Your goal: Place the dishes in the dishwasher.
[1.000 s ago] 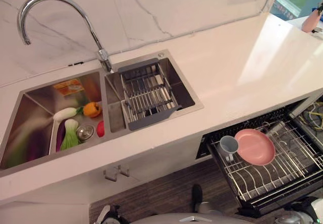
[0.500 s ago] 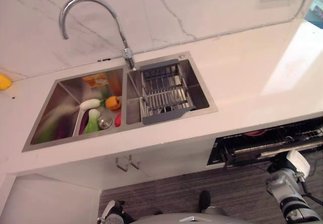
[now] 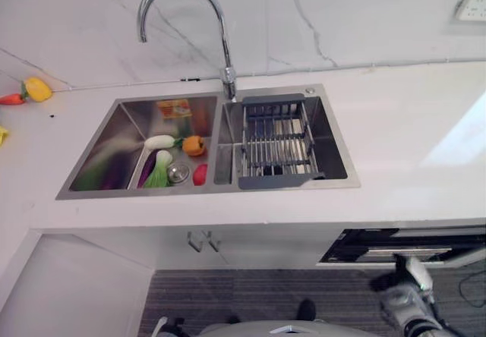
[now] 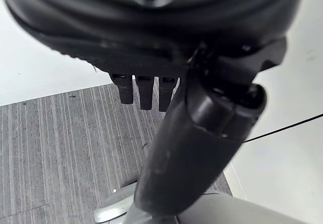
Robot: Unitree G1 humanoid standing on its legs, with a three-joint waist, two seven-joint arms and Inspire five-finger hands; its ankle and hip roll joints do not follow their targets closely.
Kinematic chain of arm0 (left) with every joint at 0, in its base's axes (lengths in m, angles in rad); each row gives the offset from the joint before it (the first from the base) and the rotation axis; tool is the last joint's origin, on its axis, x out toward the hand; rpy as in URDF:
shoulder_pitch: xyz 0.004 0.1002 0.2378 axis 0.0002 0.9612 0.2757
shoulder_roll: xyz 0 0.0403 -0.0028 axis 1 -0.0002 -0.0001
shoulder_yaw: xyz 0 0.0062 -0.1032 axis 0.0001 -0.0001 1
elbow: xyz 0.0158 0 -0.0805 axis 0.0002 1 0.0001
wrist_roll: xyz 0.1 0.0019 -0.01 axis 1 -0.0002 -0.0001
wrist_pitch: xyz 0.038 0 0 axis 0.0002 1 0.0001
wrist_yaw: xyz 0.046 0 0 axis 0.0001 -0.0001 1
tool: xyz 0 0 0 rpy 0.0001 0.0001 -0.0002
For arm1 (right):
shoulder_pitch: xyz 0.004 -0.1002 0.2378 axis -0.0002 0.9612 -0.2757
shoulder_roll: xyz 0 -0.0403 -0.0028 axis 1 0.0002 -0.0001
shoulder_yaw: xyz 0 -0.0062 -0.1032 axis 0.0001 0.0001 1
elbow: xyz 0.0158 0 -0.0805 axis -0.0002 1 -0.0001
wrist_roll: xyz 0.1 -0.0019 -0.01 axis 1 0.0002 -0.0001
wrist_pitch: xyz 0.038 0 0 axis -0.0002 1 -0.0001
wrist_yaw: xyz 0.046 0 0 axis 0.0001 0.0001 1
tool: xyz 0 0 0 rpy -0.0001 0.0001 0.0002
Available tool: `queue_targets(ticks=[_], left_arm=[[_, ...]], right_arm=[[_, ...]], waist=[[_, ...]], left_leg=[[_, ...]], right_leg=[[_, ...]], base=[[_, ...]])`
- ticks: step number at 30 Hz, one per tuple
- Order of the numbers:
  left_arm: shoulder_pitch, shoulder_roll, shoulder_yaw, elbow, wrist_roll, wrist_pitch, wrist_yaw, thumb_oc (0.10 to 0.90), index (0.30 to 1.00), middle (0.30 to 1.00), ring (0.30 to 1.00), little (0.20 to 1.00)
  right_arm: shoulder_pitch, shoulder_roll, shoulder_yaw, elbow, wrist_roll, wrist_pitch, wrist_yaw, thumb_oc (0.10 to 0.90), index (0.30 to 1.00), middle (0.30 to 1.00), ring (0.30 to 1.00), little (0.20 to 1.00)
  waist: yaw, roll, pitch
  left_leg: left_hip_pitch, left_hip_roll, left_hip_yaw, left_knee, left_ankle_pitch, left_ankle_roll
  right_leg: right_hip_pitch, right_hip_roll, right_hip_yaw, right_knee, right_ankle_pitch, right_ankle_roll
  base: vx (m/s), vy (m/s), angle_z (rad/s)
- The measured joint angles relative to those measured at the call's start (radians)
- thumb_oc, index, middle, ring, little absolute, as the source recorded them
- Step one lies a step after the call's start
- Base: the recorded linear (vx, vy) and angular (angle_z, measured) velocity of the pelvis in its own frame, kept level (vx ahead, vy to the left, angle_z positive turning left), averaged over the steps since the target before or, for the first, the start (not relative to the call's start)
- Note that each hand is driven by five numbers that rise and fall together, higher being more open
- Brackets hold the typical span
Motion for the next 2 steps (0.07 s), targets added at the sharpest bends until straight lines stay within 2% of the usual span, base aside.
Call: queue_targets(ticks=[2], left_arm=[[-0.007, -0.001, 0.014, 0.015, -0.008, -0.001, -0.007, 0.8, 0.9, 0.9, 0.9, 0.9]], right_arm=[[0.03, 0.027, 0.024, 0.036, 0.0, 0.001, 0.02, 0.8, 0.9, 0.9, 0.9, 0.9]], waist=[[-0.001, 0.0, 0.0]], left_leg=[[0.001, 0.0, 0.0, 0.0, -0.001, -0.002]], right_leg=[[0.001, 0.0, 0.0, 0.0, 0.0, 0.0]], base=[[0.0, 0.0, 0.0]])
